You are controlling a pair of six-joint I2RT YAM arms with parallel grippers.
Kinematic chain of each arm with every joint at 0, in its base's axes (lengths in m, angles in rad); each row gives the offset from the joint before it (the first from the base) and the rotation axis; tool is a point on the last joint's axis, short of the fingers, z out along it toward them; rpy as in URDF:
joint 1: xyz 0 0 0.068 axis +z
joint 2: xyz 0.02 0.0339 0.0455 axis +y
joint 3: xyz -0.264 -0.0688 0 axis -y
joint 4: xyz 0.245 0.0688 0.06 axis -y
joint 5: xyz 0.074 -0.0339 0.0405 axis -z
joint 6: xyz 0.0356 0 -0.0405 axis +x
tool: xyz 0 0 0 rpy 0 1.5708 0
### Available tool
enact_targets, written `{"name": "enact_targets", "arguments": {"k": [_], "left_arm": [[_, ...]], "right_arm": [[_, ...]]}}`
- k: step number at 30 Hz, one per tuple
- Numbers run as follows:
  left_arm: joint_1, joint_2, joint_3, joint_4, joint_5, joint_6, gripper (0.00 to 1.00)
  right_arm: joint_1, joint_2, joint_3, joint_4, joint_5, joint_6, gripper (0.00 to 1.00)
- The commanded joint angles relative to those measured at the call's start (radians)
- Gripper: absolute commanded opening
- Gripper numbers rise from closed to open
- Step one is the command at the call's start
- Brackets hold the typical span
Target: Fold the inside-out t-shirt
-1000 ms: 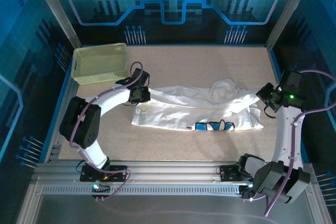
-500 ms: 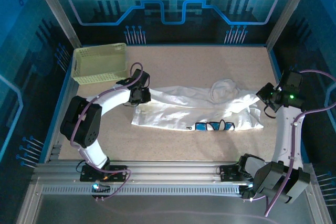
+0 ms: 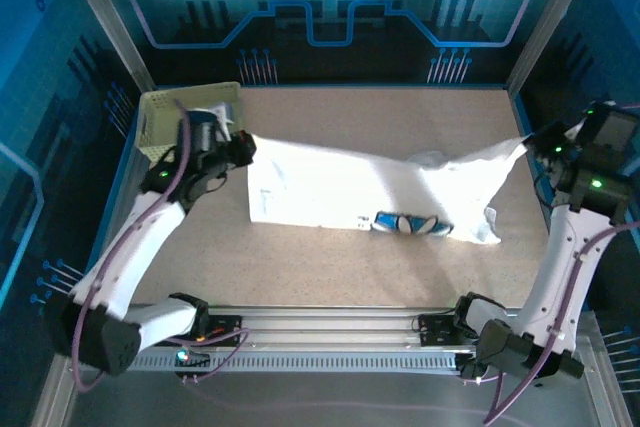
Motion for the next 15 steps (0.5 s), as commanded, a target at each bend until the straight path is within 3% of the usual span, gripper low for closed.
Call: {"name": "enact_targets", "arguments": {"k": [1, 7, 11, 15], "left_arm": [[0.015, -0.085, 0.082, 0.022, 0.105, 0.039, 0.00], [0.016, -0.249, 0.147, 0.107, 0.128, 0.048, 0.00], [0.016, -0.355, 0.154, 0.174, 0.161, 0.072, 0.00], [0.016, -0.425, 0.176, 0.180, 0.161, 0.089, 0.00]], "right_arm": [[-0.072, 0.010, 0.193, -0.079, -0.071, 0.045, 0.00], [-0.159, 0.049, 0.587, -0.176, -0.103, 0.070, 0.00], [-0.160, 0.040, 0.800, -0.185, -0.003, 0.062, 0.00], [-0.131, -0.030, 0.844, -0.084, 0.100, 0.023, 0.00]]}}
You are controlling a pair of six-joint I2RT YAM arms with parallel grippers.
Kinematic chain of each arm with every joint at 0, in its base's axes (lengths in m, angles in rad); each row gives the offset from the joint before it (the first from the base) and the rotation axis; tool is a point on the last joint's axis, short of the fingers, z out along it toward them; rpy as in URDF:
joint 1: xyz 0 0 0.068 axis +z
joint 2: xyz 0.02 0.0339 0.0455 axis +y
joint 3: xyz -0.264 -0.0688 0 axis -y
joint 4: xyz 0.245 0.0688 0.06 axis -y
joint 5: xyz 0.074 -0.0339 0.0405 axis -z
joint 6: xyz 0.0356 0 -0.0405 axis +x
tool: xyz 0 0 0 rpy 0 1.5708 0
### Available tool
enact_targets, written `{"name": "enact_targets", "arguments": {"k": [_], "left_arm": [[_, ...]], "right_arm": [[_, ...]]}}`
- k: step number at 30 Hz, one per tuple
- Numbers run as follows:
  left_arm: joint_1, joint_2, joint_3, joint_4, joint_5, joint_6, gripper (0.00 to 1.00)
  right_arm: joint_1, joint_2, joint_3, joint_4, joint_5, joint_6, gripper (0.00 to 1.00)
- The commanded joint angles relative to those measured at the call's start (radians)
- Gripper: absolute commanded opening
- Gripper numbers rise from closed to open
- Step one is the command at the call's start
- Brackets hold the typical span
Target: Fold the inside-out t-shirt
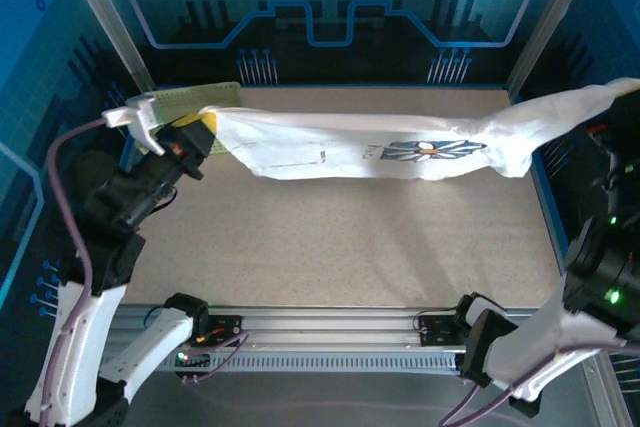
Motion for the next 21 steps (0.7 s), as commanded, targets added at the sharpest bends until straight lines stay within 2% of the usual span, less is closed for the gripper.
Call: {"name": "enact_targets", "arguments": {"k": [1, 6, 10, 13, 16, 21], "left_arm": [[0.008, -0.056, 0.051, 0.062, 0.025, 0.039, 0.00], [0.009, -0.091, 0.089, 0.082, 0.040, 0.038, 0.00], [0.009, -0.048, 0.095, 0.084, 0.023, 0.044, 0.00], [0.008, 0.025, 0.084, 0.063, -0.016, 0.050, 0.00], [0.008, 0.119, 0.069, 0.036, -0.062, 0.056, 0.00], [0.008, 0.287, 0.033, 0.006, -0.177, 0.067, 0.00]], "right_arm": [[0.024, -0.063, 0.035, 0.097, 0.134, -0.039, 0.00], [0.158, -0.135, 0.038, 0.221, 0.253, -0.135, 0.00], [0.240, -0.097, 0.045, 0.254, 0.284, -0.195, 0.00], [0.250, -0.017, 0.043, 0.261, 0.225, -0.199, 0.00], [0.250, 0.065, 0.014, 0.269, 0.105, -0.171, 0.00], [0.264, 0.165, -0.197, 0.350, -0.026, -0.146, 0.00]]}}
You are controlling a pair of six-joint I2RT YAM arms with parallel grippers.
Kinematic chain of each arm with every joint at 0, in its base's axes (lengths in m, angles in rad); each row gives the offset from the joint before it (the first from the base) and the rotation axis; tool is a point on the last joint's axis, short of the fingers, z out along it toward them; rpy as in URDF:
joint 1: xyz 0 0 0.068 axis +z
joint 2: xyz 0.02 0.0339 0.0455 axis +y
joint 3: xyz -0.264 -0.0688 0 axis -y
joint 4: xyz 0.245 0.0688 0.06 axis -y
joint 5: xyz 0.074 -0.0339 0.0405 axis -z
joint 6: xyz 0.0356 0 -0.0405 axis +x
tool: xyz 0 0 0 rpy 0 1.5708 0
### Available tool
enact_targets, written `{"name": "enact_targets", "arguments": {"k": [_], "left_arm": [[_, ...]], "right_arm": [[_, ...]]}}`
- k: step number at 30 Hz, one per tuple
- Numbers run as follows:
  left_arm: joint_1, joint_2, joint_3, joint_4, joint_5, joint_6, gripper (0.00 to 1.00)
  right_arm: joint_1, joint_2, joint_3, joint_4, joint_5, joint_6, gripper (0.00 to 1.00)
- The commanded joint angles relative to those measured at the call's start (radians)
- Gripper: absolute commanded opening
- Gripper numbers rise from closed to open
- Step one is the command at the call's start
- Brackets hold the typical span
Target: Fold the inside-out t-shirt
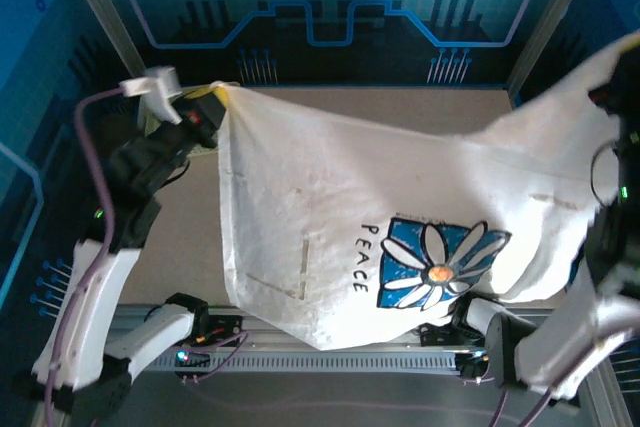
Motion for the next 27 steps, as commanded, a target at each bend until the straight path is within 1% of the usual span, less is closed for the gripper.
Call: {"name": "enact_targets", "arguments": {"k": [1, 6, 10, 13, 16, 19, 23, 27], "left_arm": [[0.007, 0.097, -0.041, -0.033, -0.127, 0.030, 0.00], [0.015, 0.271, -0.096, -0.010, -0.233, 0.013, 0.00], [0.050, 0.438, -0.110, 0.015, -0.229, -0.022, 0.00], [0.069, 0.576, -0.080, 0.018, -0.186, -0.041, 0.00], [0.077, 0.714, -0.025, 0.017, -0.158, -0.040, 0.00], [0.084, 0.826, 0.035, 0.012, -0.141, -0.049, 0.00], [0.107, 0.912, 0.083, 0.024, -0.143, -0.067, 0.00], [0.137, 0.966, 0.135, 0.027, -0.130, -0.072, 0.00]], "right_arm": [[0.039, 0.102, -0.145, 0.075, -0.109, 0.001, 0.00], [0.185, 0.229, -0.309, 0.119, -0.022, -0.086, 0.00], [0.236, 0.387, -0.371, 0.152, -0.002, -0.091, 0.00], [0.269, 0.519, -0.363, 0.155, 0.022, -0.096, 0.00], [0.296, 0.642, -0.328, 0.157, 0.042, -0.093, 0.00], [0.308, 0.759, -0.258, 0.138, 0.053, -0.084, 0.00], [0.319, 0.890, -0.114, 0.091, 0.060, -0.077, 0.00], [0.327, 1.007, 0.082, 0.012, 0.066, -0.075, 0.00]]}}
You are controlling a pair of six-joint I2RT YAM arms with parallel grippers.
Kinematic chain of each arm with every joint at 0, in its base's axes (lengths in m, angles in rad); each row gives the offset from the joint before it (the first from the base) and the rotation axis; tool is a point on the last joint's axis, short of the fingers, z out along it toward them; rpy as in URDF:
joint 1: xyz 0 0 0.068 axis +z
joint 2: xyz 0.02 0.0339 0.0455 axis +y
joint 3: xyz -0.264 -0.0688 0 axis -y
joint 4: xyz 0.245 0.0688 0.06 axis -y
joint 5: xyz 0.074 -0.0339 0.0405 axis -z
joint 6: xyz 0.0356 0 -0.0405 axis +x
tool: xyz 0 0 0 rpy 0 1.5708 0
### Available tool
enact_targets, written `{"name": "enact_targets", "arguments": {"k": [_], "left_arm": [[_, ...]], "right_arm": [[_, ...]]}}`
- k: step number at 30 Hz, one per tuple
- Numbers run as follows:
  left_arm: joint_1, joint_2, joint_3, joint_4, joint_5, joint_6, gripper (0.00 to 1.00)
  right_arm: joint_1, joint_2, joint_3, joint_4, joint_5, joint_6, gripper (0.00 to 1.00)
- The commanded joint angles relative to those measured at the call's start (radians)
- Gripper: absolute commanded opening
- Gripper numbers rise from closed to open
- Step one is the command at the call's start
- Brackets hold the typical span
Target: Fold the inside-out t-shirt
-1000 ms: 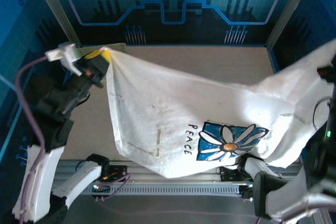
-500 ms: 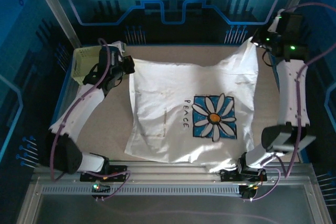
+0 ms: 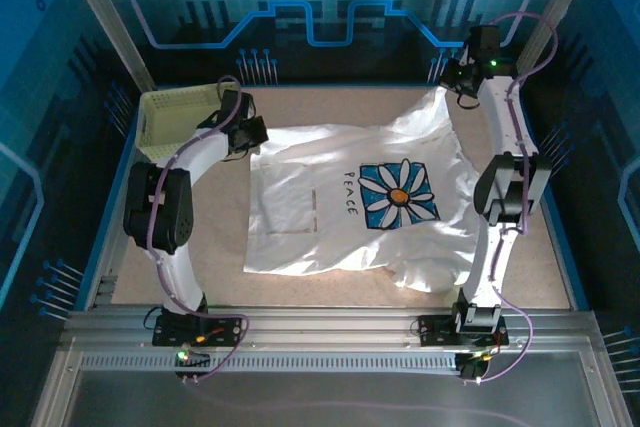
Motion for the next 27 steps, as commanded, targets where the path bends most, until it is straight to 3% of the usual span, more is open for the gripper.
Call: {"name": "enact_targets", "arguments": {"k": [1, 4, 8, 19, 23, 27], "left_arm": [[0.038, 0.033, 0.085, 0.010, 0.033, -0.020, 0.00], [0.042, 0.023, 0.110, 0.000, 0.057, -0.017, 0.00], [0.045, -0.084, 0.066, 0.037, 0.091, -0.029, 0.00], [0.065, -0.648, -0.147, 0.196, 0.191, -0.109, 0.00], [0.066, -0.817, -0.155, 0.184, 0.176, -0.097, 0.00], [0.066, -0.947, -0.108, 0.136, 0.153, -0.064, 0.00]], "right_arm": [[0.014, 0.047, 0.189, -0.068, 0.026, 0.001, 0.00], [0.013, 0.066, 0.297, -0.131, 0.055, 0.010, 0.00], [-0.002, -0.043, 0.292, -0.136, 0.058, 0.029, 0.00], [-0.066, -0.601, 0.099, -0.044, 0.045, 0.038, 0.00], [-0.093, -0.777, 0.037, 0.003, 0.046, 0.044, 0.00], [-0.103, -0.884, 0.085, 0.007, 0.046, 0.030, 0.00]]}}
